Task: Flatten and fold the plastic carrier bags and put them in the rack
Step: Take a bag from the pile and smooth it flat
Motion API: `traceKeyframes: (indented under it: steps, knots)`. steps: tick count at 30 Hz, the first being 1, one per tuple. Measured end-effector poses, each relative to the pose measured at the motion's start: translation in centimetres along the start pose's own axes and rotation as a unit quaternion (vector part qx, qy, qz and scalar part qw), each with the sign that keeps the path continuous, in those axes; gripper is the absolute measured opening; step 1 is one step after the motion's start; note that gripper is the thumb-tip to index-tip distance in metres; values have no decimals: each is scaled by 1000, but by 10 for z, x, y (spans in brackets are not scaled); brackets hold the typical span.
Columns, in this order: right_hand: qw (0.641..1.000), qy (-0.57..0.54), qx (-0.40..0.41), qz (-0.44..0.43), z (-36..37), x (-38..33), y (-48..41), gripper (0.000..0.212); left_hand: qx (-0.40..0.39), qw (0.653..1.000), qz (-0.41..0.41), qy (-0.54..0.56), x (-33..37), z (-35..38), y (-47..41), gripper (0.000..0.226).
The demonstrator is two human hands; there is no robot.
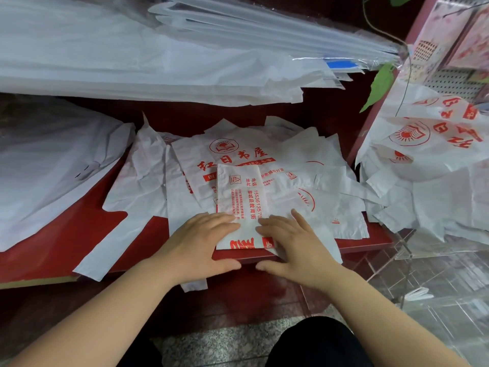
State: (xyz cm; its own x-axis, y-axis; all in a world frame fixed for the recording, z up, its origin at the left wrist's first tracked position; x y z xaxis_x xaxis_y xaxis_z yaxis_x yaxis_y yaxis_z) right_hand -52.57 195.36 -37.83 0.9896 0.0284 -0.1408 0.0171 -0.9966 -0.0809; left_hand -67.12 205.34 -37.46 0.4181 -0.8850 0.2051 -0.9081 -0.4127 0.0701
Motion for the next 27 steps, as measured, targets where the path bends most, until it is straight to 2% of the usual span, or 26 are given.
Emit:
traceKeyframes:
  steps: [2, 4, 7, 9, 11, 13, 14, 16, 18, 22, 27]
  knots:
    - [1000, 25, -7, -14, -2, 4, -2, 60, 40, 999, 26, -20, 2, -2, 0, 104]
    - [999, 21, 12, -31, -3, 6, -4, 55, 54, 998, 35, -25, 6, -9, 0, 80]
    - [998, -14, 41, -36, -4, 4, -3, 44, 136, 989, 49, -20, 7, -9, 8, 58]
    - [996, -76, 42, -26, -6, 2, 0, 38, 157, 986, 18, 55, 11, -15, 16, 45]
    - [986, -160, 44, 9, -13, 1, 1, 40, 163, 972, -56, 162, 3, -9, 19, 32]
    - [970, -229, 41, 65, -15, 3, 2, 40, 147, 950, -98, 258, -1, -5, 18, 31]
    - [961, -260, 43, 87, -16, 4, 1, 32, 161, 936, -113, 292, -4, -4, 16, 30]
    - [940, -307, 64, 132, -17, 5, -4, 18, 173, 913, -150, 339, -7, -5, 13, 27]
    - [930, -315, 75, 174, -15, 7, -10, 17, 183, 898, -189, 353, -12, -3, 8, 27]
    - [925, -291, 78, 231, -11, 7, -24, 26, 204, 910, -222, 285, -12, -2, 0, 36]
    - [946, -187, 38, 261, -12, 0, -34, 38, 208, 935, -223, 183, -9, -7, -3, 44]
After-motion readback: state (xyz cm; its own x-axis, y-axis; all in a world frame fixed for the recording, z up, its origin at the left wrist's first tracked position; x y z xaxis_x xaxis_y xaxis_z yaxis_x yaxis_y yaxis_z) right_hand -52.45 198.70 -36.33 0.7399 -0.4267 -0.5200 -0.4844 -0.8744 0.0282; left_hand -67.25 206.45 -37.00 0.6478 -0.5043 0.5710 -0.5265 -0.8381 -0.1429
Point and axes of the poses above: each hand's wrist, its own y-axis away from the middle knuckle, its own z-axis out of the palm, x = y × z, the point moved 3 cm from there along -y, towards the middle knuckle, and after that the axes turned 7 degrees about -x, right-handed, at the moved point
